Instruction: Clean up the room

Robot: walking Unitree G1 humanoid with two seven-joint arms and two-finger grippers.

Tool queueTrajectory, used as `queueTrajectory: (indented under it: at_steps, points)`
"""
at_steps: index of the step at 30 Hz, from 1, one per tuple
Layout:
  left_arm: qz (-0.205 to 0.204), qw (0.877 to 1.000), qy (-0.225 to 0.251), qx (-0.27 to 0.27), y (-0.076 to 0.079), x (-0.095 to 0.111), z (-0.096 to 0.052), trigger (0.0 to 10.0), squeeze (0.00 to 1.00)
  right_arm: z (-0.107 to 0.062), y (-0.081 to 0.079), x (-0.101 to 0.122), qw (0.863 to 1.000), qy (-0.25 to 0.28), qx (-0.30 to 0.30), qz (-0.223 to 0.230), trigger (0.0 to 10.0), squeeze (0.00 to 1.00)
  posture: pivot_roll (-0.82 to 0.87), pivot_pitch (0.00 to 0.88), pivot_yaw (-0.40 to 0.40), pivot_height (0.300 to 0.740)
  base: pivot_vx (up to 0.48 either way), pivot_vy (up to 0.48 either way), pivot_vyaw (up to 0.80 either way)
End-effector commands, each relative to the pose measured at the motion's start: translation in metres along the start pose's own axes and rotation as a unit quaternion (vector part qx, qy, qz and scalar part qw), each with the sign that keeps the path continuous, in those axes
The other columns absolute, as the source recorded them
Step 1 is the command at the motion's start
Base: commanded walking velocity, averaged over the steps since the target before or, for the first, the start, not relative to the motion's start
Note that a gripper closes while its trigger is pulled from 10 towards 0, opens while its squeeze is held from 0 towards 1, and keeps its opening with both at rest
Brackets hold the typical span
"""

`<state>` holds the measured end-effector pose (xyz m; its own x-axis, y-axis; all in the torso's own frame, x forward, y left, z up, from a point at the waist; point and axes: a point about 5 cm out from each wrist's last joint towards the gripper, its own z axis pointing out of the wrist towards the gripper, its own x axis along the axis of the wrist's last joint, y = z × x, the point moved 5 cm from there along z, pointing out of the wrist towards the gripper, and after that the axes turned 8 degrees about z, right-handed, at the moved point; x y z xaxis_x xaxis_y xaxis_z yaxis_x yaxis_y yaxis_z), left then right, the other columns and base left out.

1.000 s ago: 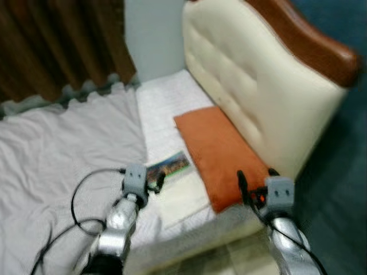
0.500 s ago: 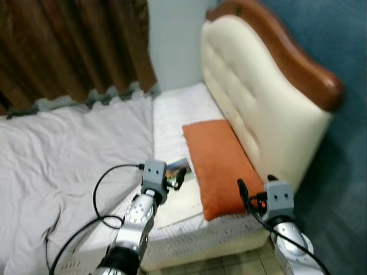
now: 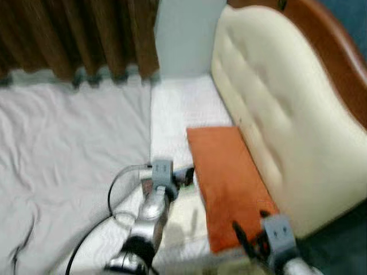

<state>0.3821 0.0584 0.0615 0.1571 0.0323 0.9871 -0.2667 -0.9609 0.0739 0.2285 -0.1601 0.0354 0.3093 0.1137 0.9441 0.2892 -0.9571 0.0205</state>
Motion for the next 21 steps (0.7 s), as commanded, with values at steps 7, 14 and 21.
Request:
queueTrajectory:
  at_steps: [7, 14, 21]
  points:
    - [-0.024, 0.991, -0.097, 0.088, -0.046, -0.030, -0.003, 10.0, 0.00, -0.086, -0.034, -0.009, 0.998, -0.062, 0.030, 0.008, 10.0, 0.00, -0.49, 0.616, -0.137, 0.740, 0.000, 0.000, 0.00]
    - [-0.009, 0.986, -0.132, 0.097, -0.060, -0.039, -0.008, 10.0, 0.00, -0.120, -0.049, -0.009, 0.995, -0.093, 0.025, 0.033, 10.0, 0.00, -0.50, 0.684, -0.132, 0.740, 0.000, 0.000, 0.00]
    - [0.001, 0.983, -0.165, 0.078, -0.064, -0.044, -0.009, 10.0, 0.00, -0.147, -0.062, -0.013, 0.991, -0.126, 0.009, 0.053, 10.0, 0.00, -0.51, 0.711, -0.120, 0.740, 0.000, 0.000, 0.00]
